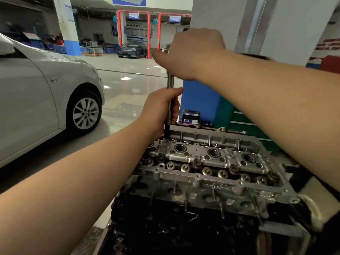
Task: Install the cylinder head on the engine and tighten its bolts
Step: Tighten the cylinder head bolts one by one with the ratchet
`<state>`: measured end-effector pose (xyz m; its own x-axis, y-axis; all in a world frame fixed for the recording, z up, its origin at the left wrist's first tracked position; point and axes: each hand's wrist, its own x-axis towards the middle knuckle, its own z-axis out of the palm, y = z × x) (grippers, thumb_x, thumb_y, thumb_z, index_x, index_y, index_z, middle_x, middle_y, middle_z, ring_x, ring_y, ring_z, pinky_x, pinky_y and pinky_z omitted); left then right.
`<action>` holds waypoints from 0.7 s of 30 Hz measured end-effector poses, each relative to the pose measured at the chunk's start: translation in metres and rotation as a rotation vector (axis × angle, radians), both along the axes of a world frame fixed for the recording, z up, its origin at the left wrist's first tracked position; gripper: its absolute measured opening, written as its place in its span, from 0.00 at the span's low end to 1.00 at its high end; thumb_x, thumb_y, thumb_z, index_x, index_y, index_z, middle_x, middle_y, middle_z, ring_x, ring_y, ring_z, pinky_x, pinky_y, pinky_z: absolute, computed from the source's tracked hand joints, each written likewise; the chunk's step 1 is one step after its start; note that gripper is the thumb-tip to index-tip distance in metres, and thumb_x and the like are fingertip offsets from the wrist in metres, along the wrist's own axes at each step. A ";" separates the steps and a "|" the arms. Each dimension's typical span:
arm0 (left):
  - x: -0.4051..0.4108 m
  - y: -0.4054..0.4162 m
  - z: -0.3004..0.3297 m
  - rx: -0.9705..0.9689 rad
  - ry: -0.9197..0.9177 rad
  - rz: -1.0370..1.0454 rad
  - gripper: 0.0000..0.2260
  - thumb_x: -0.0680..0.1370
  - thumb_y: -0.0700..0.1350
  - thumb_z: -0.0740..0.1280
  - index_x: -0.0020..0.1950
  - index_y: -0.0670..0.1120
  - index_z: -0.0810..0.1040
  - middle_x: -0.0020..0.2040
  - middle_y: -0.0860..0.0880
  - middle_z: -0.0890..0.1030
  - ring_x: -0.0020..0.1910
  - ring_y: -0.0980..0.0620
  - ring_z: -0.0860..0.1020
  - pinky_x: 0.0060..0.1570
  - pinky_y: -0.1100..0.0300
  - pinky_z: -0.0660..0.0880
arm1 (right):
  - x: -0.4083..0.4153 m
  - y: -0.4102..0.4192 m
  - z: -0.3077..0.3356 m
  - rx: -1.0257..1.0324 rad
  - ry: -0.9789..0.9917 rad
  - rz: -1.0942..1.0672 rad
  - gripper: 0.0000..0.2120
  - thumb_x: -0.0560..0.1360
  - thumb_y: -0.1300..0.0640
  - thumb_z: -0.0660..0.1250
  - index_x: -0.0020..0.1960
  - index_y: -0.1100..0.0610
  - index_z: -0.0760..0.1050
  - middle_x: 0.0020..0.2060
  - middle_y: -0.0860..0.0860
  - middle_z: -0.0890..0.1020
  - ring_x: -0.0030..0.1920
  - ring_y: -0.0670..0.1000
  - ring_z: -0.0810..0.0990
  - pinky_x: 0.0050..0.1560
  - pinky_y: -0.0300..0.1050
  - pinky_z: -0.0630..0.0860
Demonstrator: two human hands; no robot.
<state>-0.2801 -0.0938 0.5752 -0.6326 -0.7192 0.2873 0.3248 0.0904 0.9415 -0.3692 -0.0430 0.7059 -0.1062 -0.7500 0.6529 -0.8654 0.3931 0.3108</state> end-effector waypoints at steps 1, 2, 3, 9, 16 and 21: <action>0.000 0.001 0.000 -0.025 0.006 0.037 0.14 0.80 0.47 0.69 0.35 0.47 0.73 0.30 0.47 0.71 0.27 0.48 0.70 0.30 0.58 0.68 | 0.006 0.004 -0.001 0.000 0.102 -0.086 0.39 0.77 0.23 0.43 0.36 0.58 0.66 0.31 0.53 0.70 0.31 0.55 0.70 0.32 0.46 0.60; 0.000 0.002 0.000 -0.045 0.023 0.061 0.13 0.80 0.46 0.68 0.37 0.46 0.73 0.30 0.47 0.72 0.27 0.47 0.70 0.29 0.58 0.69 | 0.009 0.007 -0.002 -0.007 0.169 -0.100 0.40 0.75 0.21 0.42 0.34 0.57 0.65 0.30 0.53 0.70 0.30 0.54 0.68 0.31 0.45 0.59; -0.001 0.003 -0.001 -0.052 0.047 0.078 0.13 0.80 0.44 0.67 0.36 0.46 0.72 0.29 0.47 0.70 0.26 0.47 0.69 0.27 0.59 0.67 | 0.012 0.010 -0.004 -0.026 0.207 -0.075 0.40 0.74 0.20 0.41 0.32 0.55 0.65 0.29 0.53 0.70 0.28 0.53 0.66 0.31 0.45 0.57; -0.001 0.005 0.004 0.044 0.060 -0.029 0.24 0.81 0.42 0.65 0.26 0.53 0.63 0.25 0.51 0.59 0.22 0.50 0.57 0.25 0.63 0.57 | -0.009 0.001 0.000 -0.024 -0.083 0.270 0.38 0.77 0.24 0.40 0.31 0.51 0.71 0.26 0.44 0.73 0.30 0.47 0.71 0.33 0.46 0.58; 0.007 -0.003 0.010 0.103 -0.058 -0.188 0.23 0.83 0.45 0.63 0.27 0.50 0.62 0.25 0.50 0.60 0.23 0.50 0.58 0.27 0.60 0.57 | -0.023 -0.010 -0.009 0.064 -0.542 0.557 0.24 0.81 0.31 0.51 0.42 0.43 0.78 0.36 0.37 0.80 0.41 0.37 0.78 0.44 0.44 0.71; 0.002 0.014 0.025 -0.068 -0.050 0.228 0.03 0.78 0.37 0.67 0.48 0.37 0.78 0.34 0.45 0.76 0.32 0.46 0.74 0.36 0.54 0.72 | 0.005 0.001 0.006 0.030 0.058 -0.088 0.34 0.78 0.26 0.42 0.38 0.55 0.66 0.35 0.53 0.71 0.33 0.54 0.69 0.34 0.46 0.61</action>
